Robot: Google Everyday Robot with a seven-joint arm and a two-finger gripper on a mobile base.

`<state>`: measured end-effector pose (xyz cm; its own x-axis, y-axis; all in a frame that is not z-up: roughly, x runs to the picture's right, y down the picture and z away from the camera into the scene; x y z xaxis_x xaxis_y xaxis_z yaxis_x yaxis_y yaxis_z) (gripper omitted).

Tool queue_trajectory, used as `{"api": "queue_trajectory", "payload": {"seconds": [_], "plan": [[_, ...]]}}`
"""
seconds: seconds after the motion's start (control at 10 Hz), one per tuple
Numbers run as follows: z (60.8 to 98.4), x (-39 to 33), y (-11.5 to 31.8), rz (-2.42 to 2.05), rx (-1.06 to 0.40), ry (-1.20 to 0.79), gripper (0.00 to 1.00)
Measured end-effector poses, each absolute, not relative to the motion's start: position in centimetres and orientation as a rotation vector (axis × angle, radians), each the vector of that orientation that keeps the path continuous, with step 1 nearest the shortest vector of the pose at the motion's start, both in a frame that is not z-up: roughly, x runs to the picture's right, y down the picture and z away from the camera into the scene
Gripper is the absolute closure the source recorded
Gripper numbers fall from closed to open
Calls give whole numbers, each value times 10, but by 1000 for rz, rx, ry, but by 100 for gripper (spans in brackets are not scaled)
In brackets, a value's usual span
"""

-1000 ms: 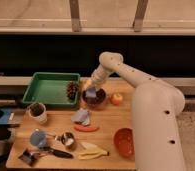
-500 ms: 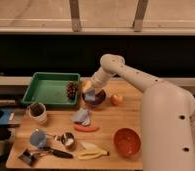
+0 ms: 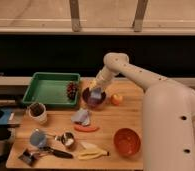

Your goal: Wipe purple bowl with sponge

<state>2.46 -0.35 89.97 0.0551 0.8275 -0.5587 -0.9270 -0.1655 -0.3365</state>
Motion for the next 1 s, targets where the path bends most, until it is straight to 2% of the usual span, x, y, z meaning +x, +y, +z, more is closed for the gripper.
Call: {"api": "queue_trajectory", "payload": {"seconds": [0.4, 0.7, 1.0], "plan": [[916, -19, -14, 1482, -788, 149, 100], [909, -38, 10, 1431, -826, 159, 100], [890, -12, 29, 1461, -818, 191, 100]]}}
